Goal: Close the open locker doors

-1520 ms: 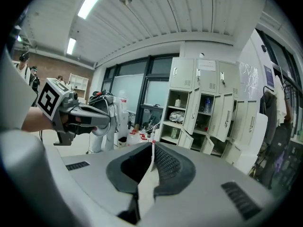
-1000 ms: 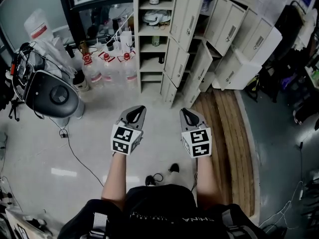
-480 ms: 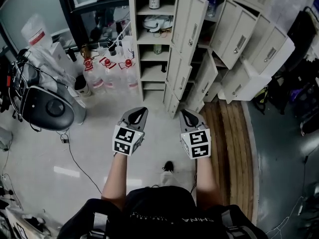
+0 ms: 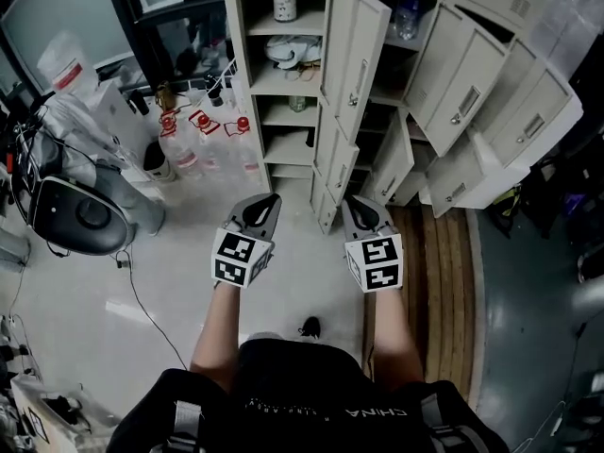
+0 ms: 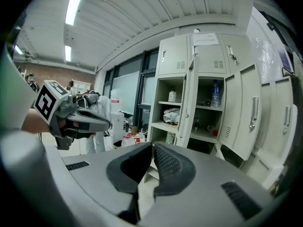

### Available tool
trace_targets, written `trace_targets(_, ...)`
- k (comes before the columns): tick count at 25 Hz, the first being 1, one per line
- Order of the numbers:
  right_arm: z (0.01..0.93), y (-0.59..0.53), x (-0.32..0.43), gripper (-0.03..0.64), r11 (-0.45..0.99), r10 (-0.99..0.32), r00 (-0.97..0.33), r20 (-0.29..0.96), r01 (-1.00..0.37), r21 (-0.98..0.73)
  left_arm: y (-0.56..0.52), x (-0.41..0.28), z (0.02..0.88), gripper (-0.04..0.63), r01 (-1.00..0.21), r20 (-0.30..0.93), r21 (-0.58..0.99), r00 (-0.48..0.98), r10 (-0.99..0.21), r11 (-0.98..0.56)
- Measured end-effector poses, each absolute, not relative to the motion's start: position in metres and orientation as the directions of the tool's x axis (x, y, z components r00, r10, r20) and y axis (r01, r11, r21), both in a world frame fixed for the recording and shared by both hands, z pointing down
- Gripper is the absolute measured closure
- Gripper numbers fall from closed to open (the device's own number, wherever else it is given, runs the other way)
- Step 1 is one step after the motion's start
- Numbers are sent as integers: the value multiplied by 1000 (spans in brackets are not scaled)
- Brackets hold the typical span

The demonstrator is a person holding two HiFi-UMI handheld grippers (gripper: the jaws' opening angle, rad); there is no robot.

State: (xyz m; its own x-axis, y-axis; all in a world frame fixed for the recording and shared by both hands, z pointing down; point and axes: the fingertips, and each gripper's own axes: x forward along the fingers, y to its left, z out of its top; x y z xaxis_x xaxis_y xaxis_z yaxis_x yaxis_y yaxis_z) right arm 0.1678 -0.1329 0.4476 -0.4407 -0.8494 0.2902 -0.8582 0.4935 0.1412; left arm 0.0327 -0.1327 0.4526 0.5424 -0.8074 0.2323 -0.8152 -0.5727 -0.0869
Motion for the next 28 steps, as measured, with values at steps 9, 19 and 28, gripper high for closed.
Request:
trace_targets(9, 437, -177, 186, 577, 490, -855, -448, 262, -863, 124, -178, 46, 432, 575, -816, 224, -120, 533, -816, -566)
trace_targets(19, 440, -223, 173, 577, 470, -865, -428, 262, -874, 122, -220, 15, 430, 575, -836, 199, -111, 511, -836, -537)
trace_targets(28, 438, -283, 128, 577, 409, -894, -364, 263, -901, 146, -287, -25, 434, 575, -797, 177, -97, 576, -798, -596)
